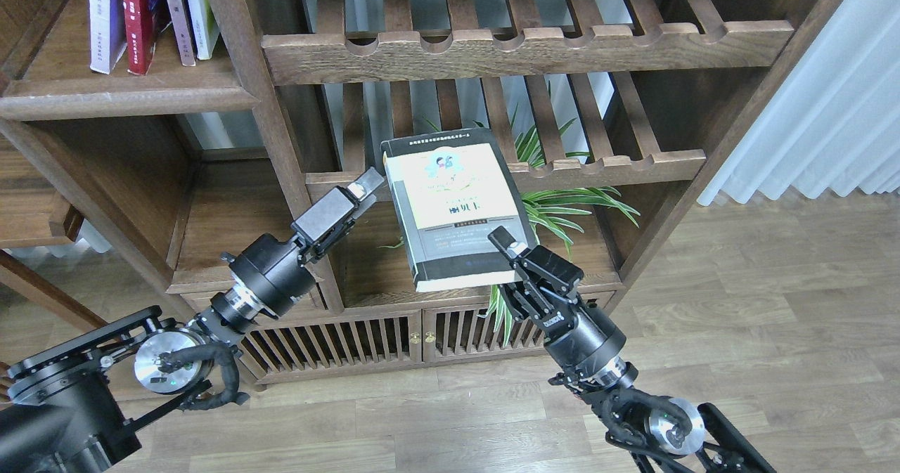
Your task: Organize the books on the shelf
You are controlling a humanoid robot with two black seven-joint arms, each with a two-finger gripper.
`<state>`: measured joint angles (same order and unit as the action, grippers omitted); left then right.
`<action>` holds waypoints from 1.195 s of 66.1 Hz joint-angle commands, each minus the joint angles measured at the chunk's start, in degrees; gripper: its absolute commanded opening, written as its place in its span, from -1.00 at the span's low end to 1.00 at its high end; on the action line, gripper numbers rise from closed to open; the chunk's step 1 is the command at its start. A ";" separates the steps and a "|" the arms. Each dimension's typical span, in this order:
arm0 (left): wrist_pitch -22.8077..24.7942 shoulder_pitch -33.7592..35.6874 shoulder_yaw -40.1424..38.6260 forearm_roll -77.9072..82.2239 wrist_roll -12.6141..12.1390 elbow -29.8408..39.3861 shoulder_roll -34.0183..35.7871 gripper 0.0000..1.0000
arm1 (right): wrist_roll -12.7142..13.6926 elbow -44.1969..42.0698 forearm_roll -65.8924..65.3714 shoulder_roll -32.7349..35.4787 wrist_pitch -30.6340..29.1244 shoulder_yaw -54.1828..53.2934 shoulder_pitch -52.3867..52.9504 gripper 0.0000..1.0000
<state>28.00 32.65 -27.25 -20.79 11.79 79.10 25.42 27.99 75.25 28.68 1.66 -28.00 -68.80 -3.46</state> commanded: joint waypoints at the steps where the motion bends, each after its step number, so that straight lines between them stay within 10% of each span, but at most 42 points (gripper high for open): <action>1: 0.00 0.04 0.09 -0.83 0.08 0.00 -0.01 0.65 | 0.01 0.34 0.33 0.01 0.00 0.68 0.03 -0.89; 79: 0.00 0.13 6.33 -4.61 0.60 0.00 -4.94 0.44 | 0.01 0.16 0.33 0.01 0.00 5.52 0.74 -0.88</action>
<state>28.00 32.78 -20.91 -25.39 12.39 79.11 20.78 28.00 75.41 29.01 1.62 -28.00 -63.39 -2.63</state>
